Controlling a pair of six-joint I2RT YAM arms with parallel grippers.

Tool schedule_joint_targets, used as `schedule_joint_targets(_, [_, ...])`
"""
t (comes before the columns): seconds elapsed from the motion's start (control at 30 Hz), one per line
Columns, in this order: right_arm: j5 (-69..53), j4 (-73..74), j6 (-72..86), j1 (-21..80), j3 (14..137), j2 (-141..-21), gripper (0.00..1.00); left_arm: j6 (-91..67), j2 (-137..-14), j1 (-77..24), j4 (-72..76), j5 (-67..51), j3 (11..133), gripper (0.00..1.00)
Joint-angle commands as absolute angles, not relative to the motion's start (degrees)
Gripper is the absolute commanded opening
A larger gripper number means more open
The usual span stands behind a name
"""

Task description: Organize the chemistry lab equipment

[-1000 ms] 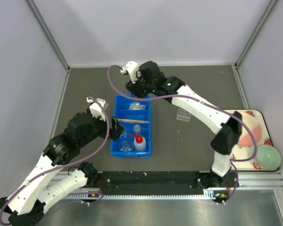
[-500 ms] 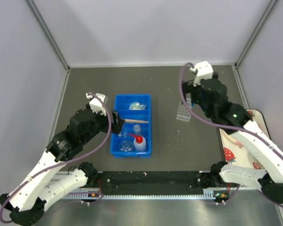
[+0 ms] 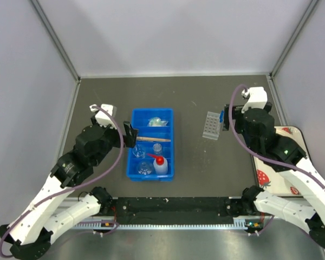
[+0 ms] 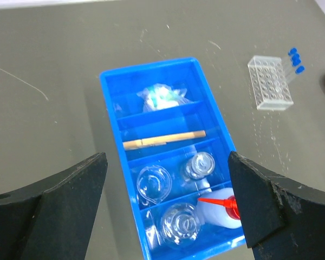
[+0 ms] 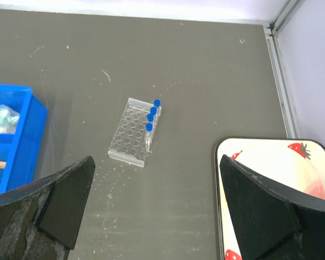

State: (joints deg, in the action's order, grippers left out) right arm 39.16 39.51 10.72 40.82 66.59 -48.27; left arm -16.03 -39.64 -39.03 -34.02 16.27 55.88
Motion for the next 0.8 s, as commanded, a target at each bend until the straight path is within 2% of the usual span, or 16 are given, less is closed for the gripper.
schedule_joint_targets(0.0, [42.53,42.01,14.76,40.96,67.32,-48.16,0.99,-13.80,-36.57,-38.76,-31.55,21.62,58.62,0.99])
schedule_joint_targets(0.53, [45.62,37.97,14.68,41.04,66.27,-50.19,0.99,-12.04,-33.49,-38.76,-33.22,25.14,57.40,0.99])
schedule_joint_targets(0.77, [47.71,38.58,13.97,41.04,67.76,-50.80,0.99,-12.48,-33.13,-38.67,-29.45,27.42,53.79,0.99])
